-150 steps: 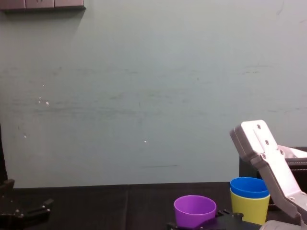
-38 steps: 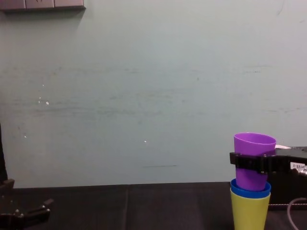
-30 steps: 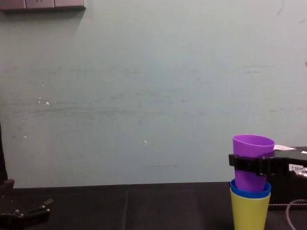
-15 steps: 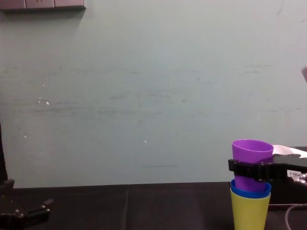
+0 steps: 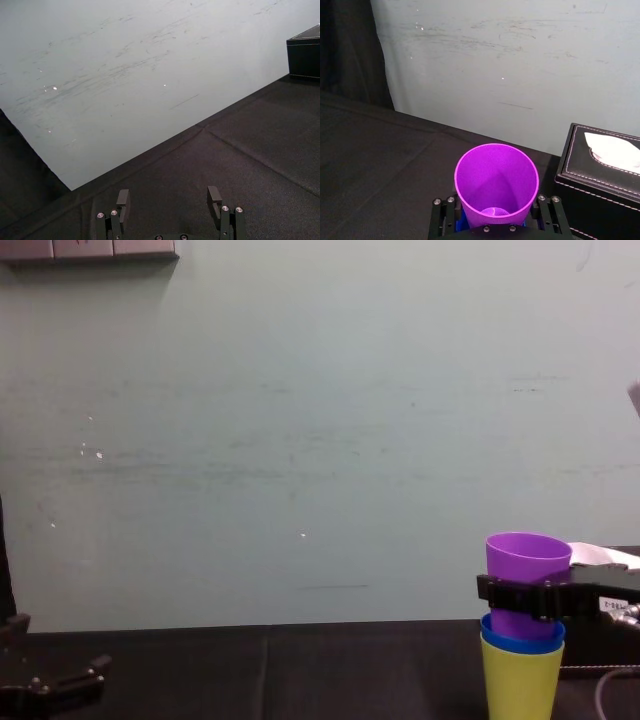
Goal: Stack the three plastic cups sequentially using one hand.
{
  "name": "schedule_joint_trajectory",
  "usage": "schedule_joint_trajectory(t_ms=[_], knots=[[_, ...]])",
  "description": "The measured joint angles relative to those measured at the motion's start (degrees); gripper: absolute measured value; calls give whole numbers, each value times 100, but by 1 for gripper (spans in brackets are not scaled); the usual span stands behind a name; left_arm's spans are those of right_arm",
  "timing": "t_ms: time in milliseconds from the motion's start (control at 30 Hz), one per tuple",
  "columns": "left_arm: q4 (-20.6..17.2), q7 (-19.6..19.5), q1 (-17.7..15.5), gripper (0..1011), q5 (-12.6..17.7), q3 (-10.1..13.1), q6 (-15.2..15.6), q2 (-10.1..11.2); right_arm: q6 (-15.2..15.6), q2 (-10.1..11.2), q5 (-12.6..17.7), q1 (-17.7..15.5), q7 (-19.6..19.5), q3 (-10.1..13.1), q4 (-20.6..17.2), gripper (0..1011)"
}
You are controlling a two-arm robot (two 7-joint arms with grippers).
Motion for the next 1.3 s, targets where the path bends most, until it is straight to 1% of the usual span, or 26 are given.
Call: schedule_joint_trajectory(t_ms=[67, 100, 233, 267, 333, 367, 533, 667, 767, 867, 967, 1067, 1100, 1133, 1167, 1267, 1300], knots=[[0, 0, 0, 1011, 0, 0, 0, 0, 0, 1, 1, 0, 0, 0, -2, 773], [0, 0, 0, 1011, 0, 0, 0, 0, 0, 1, 1, -1, 0, 0, -4, 820], [0, 0, 0, 1011, 0, 0, 0, 0, 1, 3, 2, -2, 0, 0, -7, 883], [0, 0, 0, 1011, 0, 0, 0, 0, 2, 4, 3, -3, 0, 0, -7, 937], [0, 0, 0, 1012, 0, 0, 0, 0, 3, 4, 4, -4, 0, 0, -8, 967], [0, 0, 0, 1011, 0, 0, 0, 0, 3, 5, 4, -5, 0, 0, -9, 1003], [0, 0, 0, 1011, 0, 0, 0, 0, 6, 13, 12, -20, 1, 8, -35, 1003], [0, 0, 0, 1012, 0, 0, 0, 0, -60, 75, 62, -166, 29, 97, -265, 1003], [0, 0, 0, 1011, 0, 0, 0, 0, -149, 130, 88, -351, 18, 189, -514, 1003], [0, 0, 0, 1011, 0, 0, 0, 0, -191, 187, 119, -577, -65, 336, -805, 1003], [0, 0, 0, 1011, 0, 0, 0, 0, -188, 216, 151, -729, -146, 461, -980, 1003], [0, 0, 0, 1011, 0, 0, 0, 0, -144, 234, 160, -961, -345, 670, -1196, 1003], [0, 0, 0, 1012, 0, 0, 0, 0, -127, 234, 155, -1002, -394, 714, -1227, 1003], [0, 0, 0, 1011, 0, 0, 0, 0, -90, 234, 134, -1087, -496, 809, -1277, 1003], [0, 0, 0, 1011, 0, 0, 0, 0, -90, 234, 134, -1087, -496, 809, -1277, 1003], [0, 0, 0, 1011, 0, 0, 0, 0, 3, 231, 46, -1248, -683, 990, -1308, 1003], [0, 0, 0, 1012, 0, 0, 0, 0, 3, 231, 46, -1248, -683, 990, -1308, 1003]])
